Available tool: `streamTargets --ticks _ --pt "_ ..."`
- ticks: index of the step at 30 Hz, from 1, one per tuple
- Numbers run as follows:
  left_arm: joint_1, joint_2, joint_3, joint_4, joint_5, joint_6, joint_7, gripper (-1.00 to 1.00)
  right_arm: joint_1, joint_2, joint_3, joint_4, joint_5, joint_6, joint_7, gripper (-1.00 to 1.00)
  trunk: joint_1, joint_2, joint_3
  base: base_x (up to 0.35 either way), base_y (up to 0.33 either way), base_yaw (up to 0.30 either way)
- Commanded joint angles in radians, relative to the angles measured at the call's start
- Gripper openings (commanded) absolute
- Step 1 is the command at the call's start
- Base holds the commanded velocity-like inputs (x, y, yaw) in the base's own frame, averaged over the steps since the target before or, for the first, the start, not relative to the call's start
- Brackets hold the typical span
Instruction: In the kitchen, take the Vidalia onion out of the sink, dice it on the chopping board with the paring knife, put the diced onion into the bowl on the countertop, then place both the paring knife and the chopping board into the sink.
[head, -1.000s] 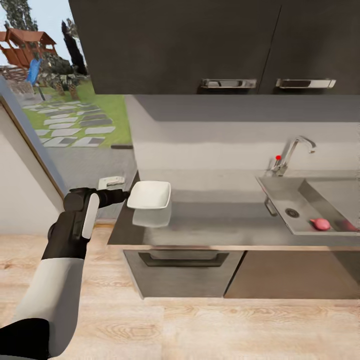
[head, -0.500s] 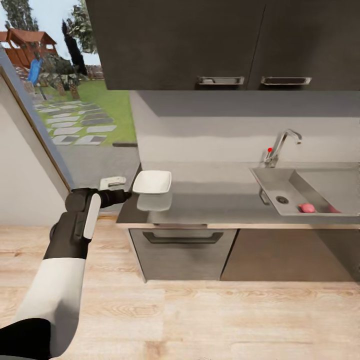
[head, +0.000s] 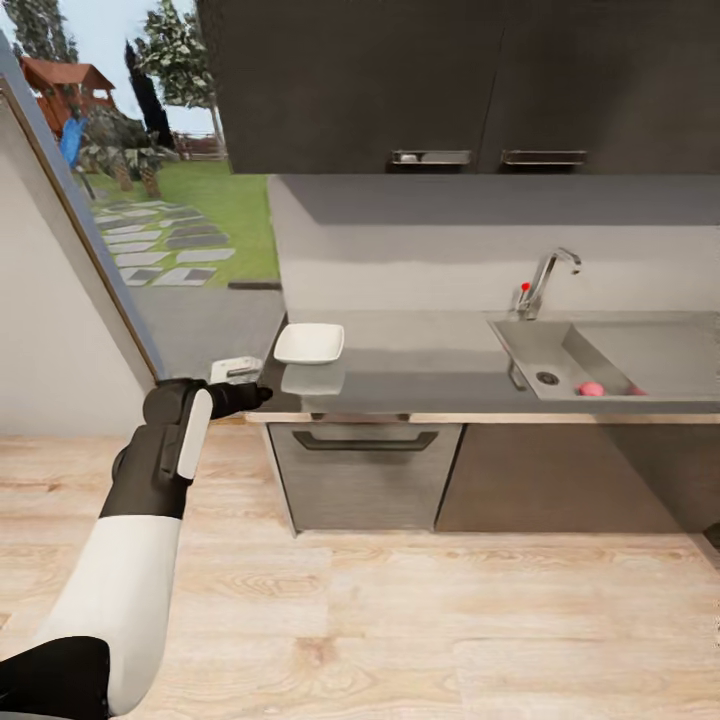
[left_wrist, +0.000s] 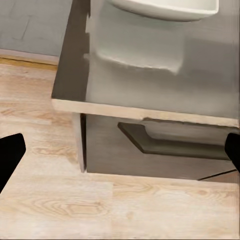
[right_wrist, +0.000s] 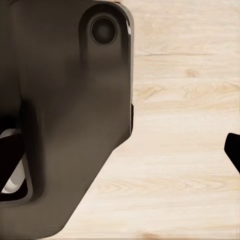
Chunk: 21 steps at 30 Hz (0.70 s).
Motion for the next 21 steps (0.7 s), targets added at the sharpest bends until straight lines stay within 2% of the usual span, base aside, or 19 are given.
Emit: streamTargets --ticks 1,13,16,17,21 --pt "-0.001 -0.001 0.002 0.001 0.009 0.004 0.004 1.00 0.000 0.000 0.000 0.001 0.000 -0.003 -0.003 1.00 0.000 -0.002 -0.002 -0.324 0.000 0.000" --pt "0.000 -0.001 -0.003 0.071 0.007 0.001 0.002 1.00 -0.001 0.000 0.000 0.000 0.000 -0.004 -0.003 1.00 0.000 -0.002 -0.002 -0.324 0.000 0.000" --pt "0.001 -0.001 -0.038 0.118 0.007 -0.001 0.000 1.00 -0.001 0.000 0.000 0.000 0.000 -0.004 -0.003 1.00 0.000 -0.002 -0.002 -0.307 -0.015 0.000" --pt "0.002 0.000 -0.074 0.170 0.007 -0.006 -0.002 1.00 -0.001 0.000 0.000 0.000 0.000 -0.004 -0.003 1.00 0.000 -0.002 -0.002 -0.095 -0.012 0.000" --pt "0.004 -0.001 -0.096 0.258 0.007 -0.069 -0.003 1.00 -0.001 0.000 0.000 0.000 0.000 -0.004 -0.003 1.00 0.000 -0.002 -0.002 -0.041 -0.005 0.000"
